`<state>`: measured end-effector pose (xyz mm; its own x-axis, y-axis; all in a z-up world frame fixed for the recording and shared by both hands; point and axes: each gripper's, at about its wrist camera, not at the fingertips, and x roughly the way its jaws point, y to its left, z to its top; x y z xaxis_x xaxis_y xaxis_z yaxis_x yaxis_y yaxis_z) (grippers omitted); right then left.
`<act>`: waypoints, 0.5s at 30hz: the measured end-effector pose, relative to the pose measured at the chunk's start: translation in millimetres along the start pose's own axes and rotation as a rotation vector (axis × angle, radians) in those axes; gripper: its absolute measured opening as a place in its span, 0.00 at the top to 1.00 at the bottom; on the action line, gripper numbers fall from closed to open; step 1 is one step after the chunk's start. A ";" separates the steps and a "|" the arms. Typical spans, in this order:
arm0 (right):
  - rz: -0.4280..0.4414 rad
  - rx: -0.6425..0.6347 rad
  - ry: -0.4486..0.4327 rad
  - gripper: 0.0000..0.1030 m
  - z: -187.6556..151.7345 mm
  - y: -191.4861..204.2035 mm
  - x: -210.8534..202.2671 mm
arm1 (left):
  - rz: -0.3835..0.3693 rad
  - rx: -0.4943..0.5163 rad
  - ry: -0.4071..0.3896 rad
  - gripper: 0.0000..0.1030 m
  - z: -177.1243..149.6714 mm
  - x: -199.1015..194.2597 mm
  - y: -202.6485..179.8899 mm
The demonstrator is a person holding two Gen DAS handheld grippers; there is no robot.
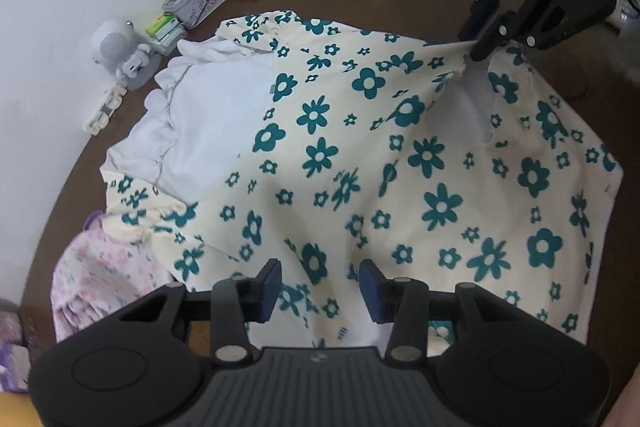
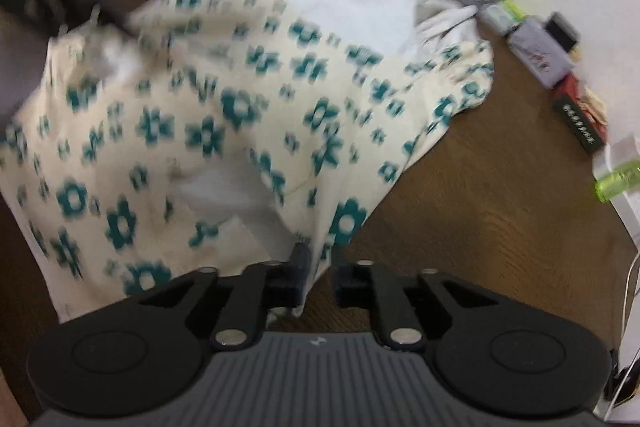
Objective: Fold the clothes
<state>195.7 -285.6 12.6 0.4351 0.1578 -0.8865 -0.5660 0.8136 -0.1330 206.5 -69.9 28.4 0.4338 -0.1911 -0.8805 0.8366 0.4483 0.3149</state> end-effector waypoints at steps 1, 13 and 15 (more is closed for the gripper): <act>0.031 0.026 -0.039 0.77 0.0 -0.2 -7.8 | -0.012 -0.012 -0.011 0.61 -5.3 -3.2 -0.8; 0.204 0.005 -0.061 0.60 -3.2 52.9 1.3 | -0.178 -0.066 -0.048 0.65 -41.9 -10.9 -44.2; 0.218 0.025 -0.053 0.64 -3.6 51.5 6.2 | -0.175 -0.088 -0.035 0.65 -43.6 -4.3 -43.1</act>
<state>166.7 -244.7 -1.4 0.3413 0.3602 -0.8682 -0.6333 0.7707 0.0708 154.0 -50.3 3.1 0.2968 -0.3022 -0.9059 0.8686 0.4795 0.1246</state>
